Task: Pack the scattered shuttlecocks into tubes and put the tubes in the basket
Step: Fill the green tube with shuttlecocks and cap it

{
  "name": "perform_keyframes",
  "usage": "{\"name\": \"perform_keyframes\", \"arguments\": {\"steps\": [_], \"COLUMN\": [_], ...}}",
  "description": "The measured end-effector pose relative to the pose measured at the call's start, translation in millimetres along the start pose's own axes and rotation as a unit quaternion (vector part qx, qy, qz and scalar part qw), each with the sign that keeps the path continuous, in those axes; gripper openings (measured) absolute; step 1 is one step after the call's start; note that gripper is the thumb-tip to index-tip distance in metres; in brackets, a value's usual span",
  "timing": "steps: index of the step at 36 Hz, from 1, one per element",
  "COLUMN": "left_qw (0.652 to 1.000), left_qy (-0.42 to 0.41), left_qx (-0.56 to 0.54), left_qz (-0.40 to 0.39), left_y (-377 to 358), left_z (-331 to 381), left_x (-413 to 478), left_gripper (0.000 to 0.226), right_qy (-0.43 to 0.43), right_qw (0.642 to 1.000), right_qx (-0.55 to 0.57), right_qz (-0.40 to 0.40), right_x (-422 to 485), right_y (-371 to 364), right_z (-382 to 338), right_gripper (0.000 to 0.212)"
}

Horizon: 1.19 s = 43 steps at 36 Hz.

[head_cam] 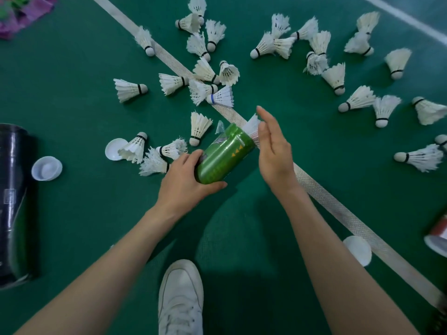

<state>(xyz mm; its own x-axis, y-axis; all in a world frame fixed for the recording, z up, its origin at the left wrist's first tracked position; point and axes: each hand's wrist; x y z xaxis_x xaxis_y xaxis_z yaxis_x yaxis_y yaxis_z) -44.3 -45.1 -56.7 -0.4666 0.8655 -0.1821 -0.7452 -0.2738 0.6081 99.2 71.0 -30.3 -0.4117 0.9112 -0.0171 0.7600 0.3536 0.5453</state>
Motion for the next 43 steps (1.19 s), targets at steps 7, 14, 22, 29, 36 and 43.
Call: {"name": "perform_keyframes", "arguments": {"steps": [7,14,22,29,36,43], "left_qw": [1.000,0.998,0.991,0.987,0.986,0.989], "left_qy": [0.009,0.052,0.117,0.141,0.151,0.138], "left_qx": [0.004,0.033,0.025,0.023,0.010,0.006], "left_qz": [0.004,0.002,0.057,0.073,0.077,0.050], "left_y": [7.2,13.7,36.4,45.8,51.5,46.4], "left_z": [-12.7,-39.1,-64.7,-70.7,-71.4,-65.2], "left_x": [-12.3,-11.4,7.5,15.3,19.3,13.9], "left_gripper": [0.079,0.079,0.077,0.079,0.082,0.084], "right_qy": [-0.051,-0.078,-0.102,-0.061,-0.080,-0.122], "right_qw": [0.987,0.956,0.978,0.960,0.944,0.983], "right_qx": [0.000,-0.001,-0.053,-0.180,-0.214,-0.116], "right_qz": [-0.154,-0.284,-0.175,-0.205,-0.239,-0.071], "right_x": [-1.1,9.0,56.7,108.8,110.5,87.0], "right_y": [-18.8,-45.6,-91.9,-125.8,-135.6,-102.7], "right_z": [-6.4,-5.2,-4.9,-11.4,-0.2,14.6], "right_gripper": [0.068,0.065,0.038,0.061,0.049,0.027]}}
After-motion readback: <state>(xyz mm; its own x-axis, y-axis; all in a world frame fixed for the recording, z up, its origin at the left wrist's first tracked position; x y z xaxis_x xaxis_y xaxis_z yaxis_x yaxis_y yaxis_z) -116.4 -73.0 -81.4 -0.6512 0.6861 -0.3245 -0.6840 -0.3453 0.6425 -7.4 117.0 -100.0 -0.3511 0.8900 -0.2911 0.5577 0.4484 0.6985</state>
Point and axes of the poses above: each hand's wrist, its own x-axis towards the middle knuckle, its own y-axis out of the back of the hand, z = x × y, and after that the axes turned 15 degrees about -x, right-handed
